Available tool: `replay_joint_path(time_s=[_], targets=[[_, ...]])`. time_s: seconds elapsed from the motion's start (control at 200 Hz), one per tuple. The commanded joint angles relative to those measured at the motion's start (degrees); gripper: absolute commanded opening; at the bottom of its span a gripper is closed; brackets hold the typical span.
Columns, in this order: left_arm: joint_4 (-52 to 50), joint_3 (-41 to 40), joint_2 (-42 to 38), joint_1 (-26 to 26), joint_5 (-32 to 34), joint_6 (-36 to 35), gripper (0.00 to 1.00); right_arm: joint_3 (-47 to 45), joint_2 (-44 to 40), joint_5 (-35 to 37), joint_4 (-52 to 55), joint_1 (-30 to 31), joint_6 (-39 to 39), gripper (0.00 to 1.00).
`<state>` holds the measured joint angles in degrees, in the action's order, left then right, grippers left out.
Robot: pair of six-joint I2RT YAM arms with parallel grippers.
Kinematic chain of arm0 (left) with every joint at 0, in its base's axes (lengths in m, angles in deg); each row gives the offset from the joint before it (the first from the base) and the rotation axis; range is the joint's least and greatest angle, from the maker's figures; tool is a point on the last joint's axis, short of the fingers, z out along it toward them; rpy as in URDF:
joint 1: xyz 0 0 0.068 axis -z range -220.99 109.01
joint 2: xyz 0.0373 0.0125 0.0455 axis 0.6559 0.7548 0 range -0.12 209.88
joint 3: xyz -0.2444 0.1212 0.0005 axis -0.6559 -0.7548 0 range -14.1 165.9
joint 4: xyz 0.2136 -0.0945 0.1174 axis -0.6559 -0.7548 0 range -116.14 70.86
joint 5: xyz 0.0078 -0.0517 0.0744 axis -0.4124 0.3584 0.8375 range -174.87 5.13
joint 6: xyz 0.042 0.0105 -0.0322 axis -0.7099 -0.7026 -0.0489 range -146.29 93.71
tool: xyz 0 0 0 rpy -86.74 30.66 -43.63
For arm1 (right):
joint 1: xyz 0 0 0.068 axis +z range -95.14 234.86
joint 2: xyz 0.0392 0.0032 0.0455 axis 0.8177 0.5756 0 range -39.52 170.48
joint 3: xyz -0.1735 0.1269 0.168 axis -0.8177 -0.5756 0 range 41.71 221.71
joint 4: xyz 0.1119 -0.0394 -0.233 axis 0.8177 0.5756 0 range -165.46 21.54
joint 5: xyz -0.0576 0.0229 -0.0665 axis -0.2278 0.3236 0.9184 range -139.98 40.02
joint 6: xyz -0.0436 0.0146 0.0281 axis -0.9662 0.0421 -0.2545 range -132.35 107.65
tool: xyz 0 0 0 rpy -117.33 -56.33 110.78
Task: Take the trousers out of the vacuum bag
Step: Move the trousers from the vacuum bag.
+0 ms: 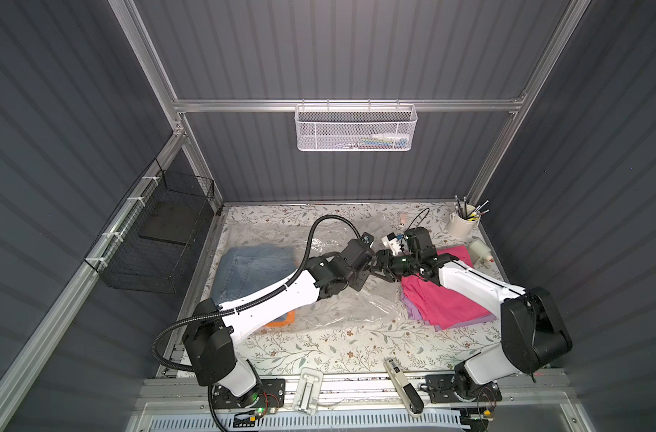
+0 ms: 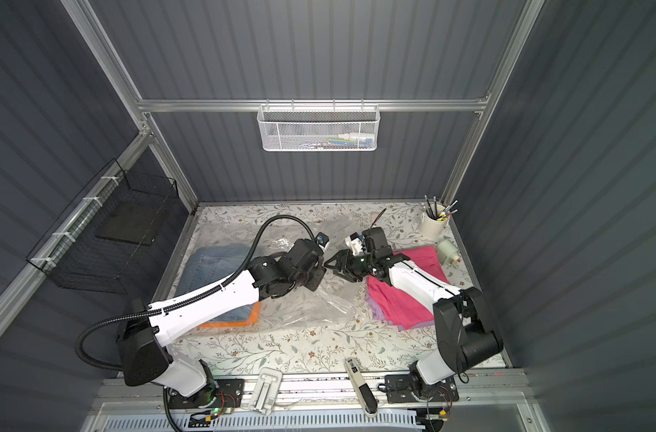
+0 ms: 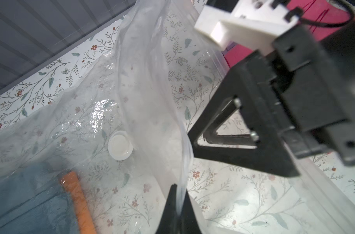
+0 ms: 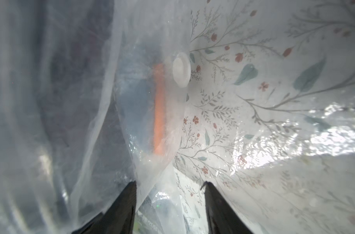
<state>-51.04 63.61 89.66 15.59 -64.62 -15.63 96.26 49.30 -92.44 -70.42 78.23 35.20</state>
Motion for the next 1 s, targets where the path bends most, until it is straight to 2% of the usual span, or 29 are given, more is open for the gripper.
replay_joint_path(time_s=[0.0,0.575,0.76,0.996], targets=[[-0.37,1.33,-1.12,-0.05,-0.5,-1.49,0.0,1.85,3.05,-1.57,-2.23,1.81,0.65,0.55],[-8.91,15.01,5.85,1.3,7.05,-4.32,0.0,3.02,14.06,-2.75,-15.36,7.1,6.93,0.52],[-9.5,16.74,6.81,2.0,9.22,-5.46,0.0,3.12,18.12,-5.2,-23.48,7.95,11.69,0.51],[-9.07,17.55,7.01,2.84,10.96,-4.68,0.0,5.13,22.28,-6.06,-28.03,9.61,14.04,0.51]])
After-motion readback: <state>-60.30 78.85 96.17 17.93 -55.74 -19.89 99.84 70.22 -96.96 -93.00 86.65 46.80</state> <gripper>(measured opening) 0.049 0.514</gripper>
